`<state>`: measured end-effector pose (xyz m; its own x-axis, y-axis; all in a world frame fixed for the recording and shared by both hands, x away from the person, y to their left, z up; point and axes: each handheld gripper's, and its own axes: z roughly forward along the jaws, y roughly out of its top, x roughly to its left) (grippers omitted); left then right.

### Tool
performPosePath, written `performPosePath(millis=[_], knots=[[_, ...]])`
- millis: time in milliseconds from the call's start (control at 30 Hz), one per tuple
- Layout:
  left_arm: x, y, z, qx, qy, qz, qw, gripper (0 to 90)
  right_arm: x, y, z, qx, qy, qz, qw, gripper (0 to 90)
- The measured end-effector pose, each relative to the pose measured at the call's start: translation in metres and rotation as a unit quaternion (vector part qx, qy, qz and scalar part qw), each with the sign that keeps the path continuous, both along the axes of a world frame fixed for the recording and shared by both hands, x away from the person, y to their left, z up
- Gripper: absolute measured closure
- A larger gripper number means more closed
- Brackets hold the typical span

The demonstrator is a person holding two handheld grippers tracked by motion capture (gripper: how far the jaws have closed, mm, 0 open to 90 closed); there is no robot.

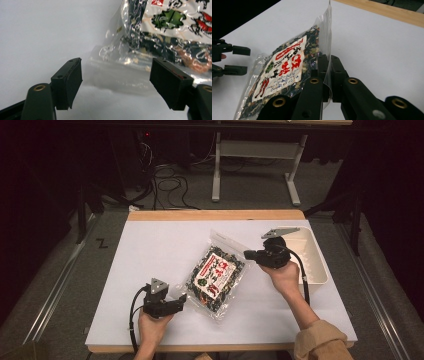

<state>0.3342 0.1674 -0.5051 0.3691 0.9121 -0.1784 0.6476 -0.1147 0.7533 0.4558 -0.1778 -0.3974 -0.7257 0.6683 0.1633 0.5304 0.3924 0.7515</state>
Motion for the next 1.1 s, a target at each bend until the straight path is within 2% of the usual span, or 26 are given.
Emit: performPosePath(millis=[100, 333, 467, 533, 733, 900, 1000, 1100], knots=[[0.0, 0.0, 0.0, -0.002, 0.002, -0.001, 1.0, 26.4, -0.001, -0.005, 0.007, 0.002, -0.007, -0.004, 1.0, 89.8], [0.002, -0.006, -0.002, 0.009, 0.009, -0.018, 0.9998, 26.3, -0.004, -0.015, 0.025, 0.01, -0.028, -0.006, 0.9995, 89.8], [0.002, -0.006, -0.004, 0.008, 0.014, -0.021, 0.9997, 26.2, -0.005, -0.017, 0.033, 0.01, -0.031, -0.009, 0.9994, 89.9], [0.003, -0.007, -0.004, 0.009, 0.014, -0.022, 0.9996, 26.2, -0.006, -0.017, 0.038, 0.008, -0.035, -0.004, 0.9994, 89.9], [0.004, -0.009, -0.005, 0.013, 0.021, -0.029, 0.9993, 26.0, -0.01, -0.015, 0.058, 0.029, -0.041, 0.023, 0.9985, 89.9], [0.004, -0.01, -0.005, 0.009, 0.023, -0.028, 0.9993, 25.7, -0.015, -0.009, 0.073, 0.026, -0.05, 0.033, 0.9979, 89.9], [0.004, -0.01, -0.004, 0.012, 0.021, -0.035, 0.9991, 25.3, -0.019, -0.005, 0.086, 0.02, -0.064, 0.042, 0.9969, 89.9], [0.004, -0.01, -0.004, 0.012, 0.021, -0.034, 0.9991, 24.4, -0.025, -0.003, 0.094, 0.02, -0.083, 0.038, 0.9956, 89.9]])
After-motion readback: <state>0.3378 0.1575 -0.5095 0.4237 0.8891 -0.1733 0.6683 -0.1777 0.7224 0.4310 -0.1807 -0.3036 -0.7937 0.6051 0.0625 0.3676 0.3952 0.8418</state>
